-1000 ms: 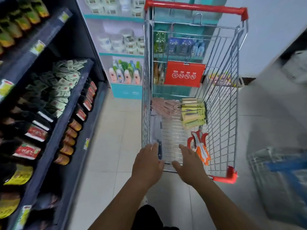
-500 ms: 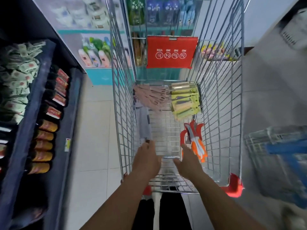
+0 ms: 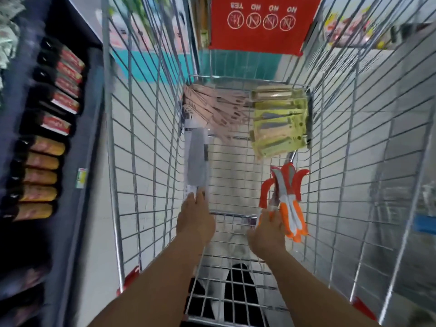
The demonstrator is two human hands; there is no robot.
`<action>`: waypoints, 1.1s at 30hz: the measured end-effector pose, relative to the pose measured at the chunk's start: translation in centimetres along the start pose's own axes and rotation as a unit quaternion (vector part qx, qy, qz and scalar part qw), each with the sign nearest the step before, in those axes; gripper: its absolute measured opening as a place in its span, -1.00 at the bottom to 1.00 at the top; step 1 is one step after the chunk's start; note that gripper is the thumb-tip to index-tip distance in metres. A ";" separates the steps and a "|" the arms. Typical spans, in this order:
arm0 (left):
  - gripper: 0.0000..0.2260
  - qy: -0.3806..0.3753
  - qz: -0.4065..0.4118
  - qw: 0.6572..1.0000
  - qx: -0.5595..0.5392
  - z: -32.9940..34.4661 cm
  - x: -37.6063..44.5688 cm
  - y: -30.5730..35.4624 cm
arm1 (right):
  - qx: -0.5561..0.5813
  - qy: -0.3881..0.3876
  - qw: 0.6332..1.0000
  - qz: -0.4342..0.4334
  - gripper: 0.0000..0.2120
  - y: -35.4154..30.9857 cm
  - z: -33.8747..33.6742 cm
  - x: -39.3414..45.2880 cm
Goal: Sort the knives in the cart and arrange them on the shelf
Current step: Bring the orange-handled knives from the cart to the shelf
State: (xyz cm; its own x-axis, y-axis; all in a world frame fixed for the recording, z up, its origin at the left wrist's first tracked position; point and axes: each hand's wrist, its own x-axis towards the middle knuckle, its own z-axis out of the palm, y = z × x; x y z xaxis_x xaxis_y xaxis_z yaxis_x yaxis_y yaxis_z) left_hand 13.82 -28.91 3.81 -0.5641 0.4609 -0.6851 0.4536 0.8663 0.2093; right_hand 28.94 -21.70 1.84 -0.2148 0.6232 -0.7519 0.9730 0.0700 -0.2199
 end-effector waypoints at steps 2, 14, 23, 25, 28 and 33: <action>-0.36 -0.008 -0.030 0.999 -0.024 0.8 1.0 -0.4 | 0.011 0.046 0.999 0.010 -0.31 -0.1 0.7 0.7; -0.49 0.084 -0.118 0.985 -0.091 2.8 3.8 -0.3 | 0.013 0.095 0.995 -0.024 -0.30 -2.6 2.9 3.3; -0.34 0.060 -0.188 0.956 -0.219 2.2 3.3 0.5 | -0.008 0.098 0.995 -0.032 -0.53 -2.3 3.0 3.7; -0.46 0.029 -0.195 0.942 -0.273 2.1 3.1 0.6 | -0.021 0.094 0.995 -0.037 -0.69 -2.6 2.7 3.6; -0.66 0.025 -0.185 0.933 -0.306 1.9 2.6 0.8 | -0.057 0.064 0.995 -0.048 -0.76 -3.2 1.9 3.4; -0.81 0.065 -0.197 0.922 -0.327 1.0 0.2 1.8 | -0.071 -0.006 0.995 -0.076 -0.65 -3.6 0.0 2.4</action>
State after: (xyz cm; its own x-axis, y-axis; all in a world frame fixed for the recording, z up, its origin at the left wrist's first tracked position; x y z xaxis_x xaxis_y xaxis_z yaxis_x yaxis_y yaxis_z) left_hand 15.19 -27.47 3.30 -0.6929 0.0681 -0.7178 -0.2929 0.8831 0.3665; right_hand 24.96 -20.43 0.84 -0.3606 0.5872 -0.7247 0.9311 0.2723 -0.2427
